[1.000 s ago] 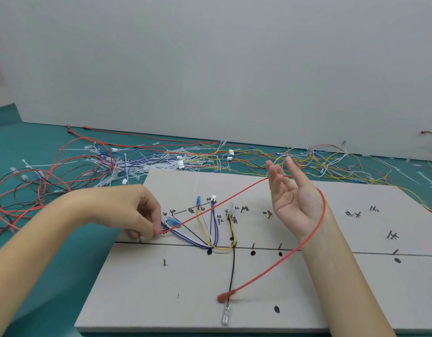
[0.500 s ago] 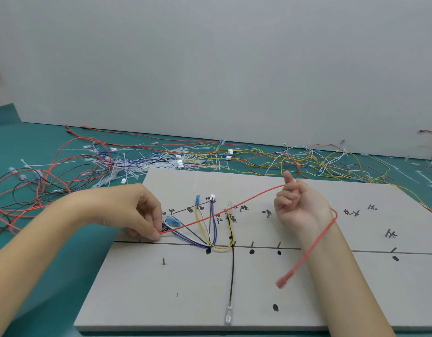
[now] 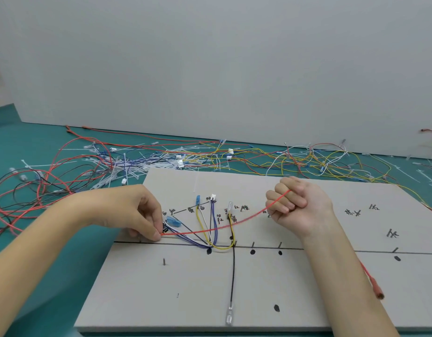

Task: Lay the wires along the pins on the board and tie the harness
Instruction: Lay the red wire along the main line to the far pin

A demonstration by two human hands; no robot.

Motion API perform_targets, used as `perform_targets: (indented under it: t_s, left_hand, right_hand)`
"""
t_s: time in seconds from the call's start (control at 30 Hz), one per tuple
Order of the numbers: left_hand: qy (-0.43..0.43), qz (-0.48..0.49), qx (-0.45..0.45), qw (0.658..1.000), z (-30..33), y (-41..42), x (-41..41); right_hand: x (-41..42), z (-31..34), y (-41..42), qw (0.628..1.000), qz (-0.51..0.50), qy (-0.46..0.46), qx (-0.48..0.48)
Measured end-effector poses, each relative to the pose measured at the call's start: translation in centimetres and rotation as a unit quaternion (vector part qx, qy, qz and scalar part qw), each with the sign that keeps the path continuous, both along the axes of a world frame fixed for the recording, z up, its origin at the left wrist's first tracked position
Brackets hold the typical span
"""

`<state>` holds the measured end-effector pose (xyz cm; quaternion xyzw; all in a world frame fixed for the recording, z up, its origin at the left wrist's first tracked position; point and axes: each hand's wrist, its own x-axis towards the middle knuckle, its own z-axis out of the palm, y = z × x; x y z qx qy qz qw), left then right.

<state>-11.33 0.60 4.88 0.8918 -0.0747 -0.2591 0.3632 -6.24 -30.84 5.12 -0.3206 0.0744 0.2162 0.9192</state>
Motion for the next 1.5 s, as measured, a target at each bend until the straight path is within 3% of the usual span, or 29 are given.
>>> perform_targets:
  t_s: [0.13,0.3,0.37,0.47,0.57,0.77,1.1,1.5]
  left_hand:
    - [0.002,-0.006,-0.001,1.000,0.0,0.1,0.0]
    - [-0.002,-0.009,0.002,1.000,0.0,0.1,0.0]
    - [-0.001,-0.014,0.006,1.000,0.0,0.1,0.0]
    - [-0.012,-0.026,0.028,0.999,0.1,0.4,0.0]
    - [-0.019,-0.029,0.027,0.999,0.0,0.5,0.0]
    - [-0.030,-0.030,0.040,0.998,0.4,1.5,0.1]
    - [-0.017,-0.054,0.021,0.998,0.8,3.1,0.2]
    - [-0.012,-0.069,0.015,0.997,0.3,3.2,0.3]
  right_hand:
    - [0.6,0.3,0.2,0.981,-0.114,-0.025,-0.156]
    - [0.7,0.4,-1.0,0.926,-0.289,-0.044,-0.238]
    - [0.3,0.4,-1.1,0.906,-0.283,-0.081,-0.303]
    - [-1.0,-0.1,-1.1,0.864,-0.180,-0.142,-0.448]
    - [-2.1,-0.3,-1.9,0.833,-0.100,-0.133,-0.528]
    - [-3.7,-0.1,-4.6,0.808,-0.133,-0.129,-0.559]
    - [-5.3,-1.8,-7.1,0.798,-0.124,-0.111,-0.579]
    - [-5.5,-2.8,-6.8,0.813,-0.116,-0.089,-0.564]
